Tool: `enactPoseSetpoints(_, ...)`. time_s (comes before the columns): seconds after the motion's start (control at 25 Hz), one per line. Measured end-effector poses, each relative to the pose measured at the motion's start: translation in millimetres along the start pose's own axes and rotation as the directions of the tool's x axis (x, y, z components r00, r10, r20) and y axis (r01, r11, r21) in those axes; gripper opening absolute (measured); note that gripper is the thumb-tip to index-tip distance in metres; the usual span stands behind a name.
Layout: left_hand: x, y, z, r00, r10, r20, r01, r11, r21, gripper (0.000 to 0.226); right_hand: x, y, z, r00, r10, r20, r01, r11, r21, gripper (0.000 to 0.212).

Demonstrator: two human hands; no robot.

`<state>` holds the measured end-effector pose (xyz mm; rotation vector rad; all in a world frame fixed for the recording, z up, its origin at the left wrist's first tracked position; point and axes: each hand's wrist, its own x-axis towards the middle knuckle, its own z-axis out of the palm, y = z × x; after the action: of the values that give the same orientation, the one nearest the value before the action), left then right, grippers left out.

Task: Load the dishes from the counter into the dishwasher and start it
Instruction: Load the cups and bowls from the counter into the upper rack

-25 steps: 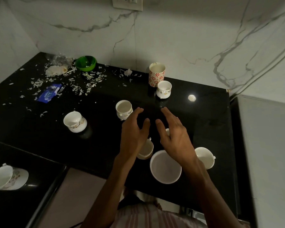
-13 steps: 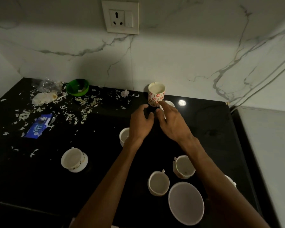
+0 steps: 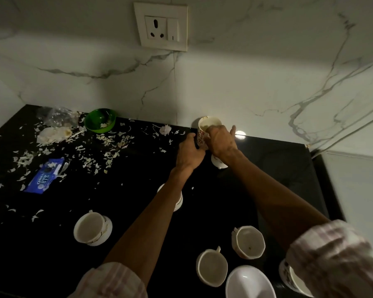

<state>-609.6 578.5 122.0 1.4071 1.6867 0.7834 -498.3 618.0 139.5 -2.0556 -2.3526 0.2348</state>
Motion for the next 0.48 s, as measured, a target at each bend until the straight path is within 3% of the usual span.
enactPoseSetpoints(0.24, 16, -10, 3, 1.0, -0.005, 0.028, 0.006, 1.0, -0.013, 0.06, 2, 3, -1, 0.997, -0.05, -0.06, 0.049, 0.999, -0.013, 0.039)
enactPoseSetpoints(0.36, 17, -11, 4, 0.998, 0.06, 0.001, -0.06, 0.997, -0.041, 0.057, -3, -5, -9, 0.99, -0.095, -0.107, 0.095, 0.995, -0.011, 0.034)
enactPoseSetpoints(0.48, 8, -1, -6, 0.987, 0.153, -0.053, -0.158, 0.982, -0.106, 0.071, -16, -16, -27, 0.971, -0.135, -0.198, 0.154, 0.985, 0.083, 0.032)
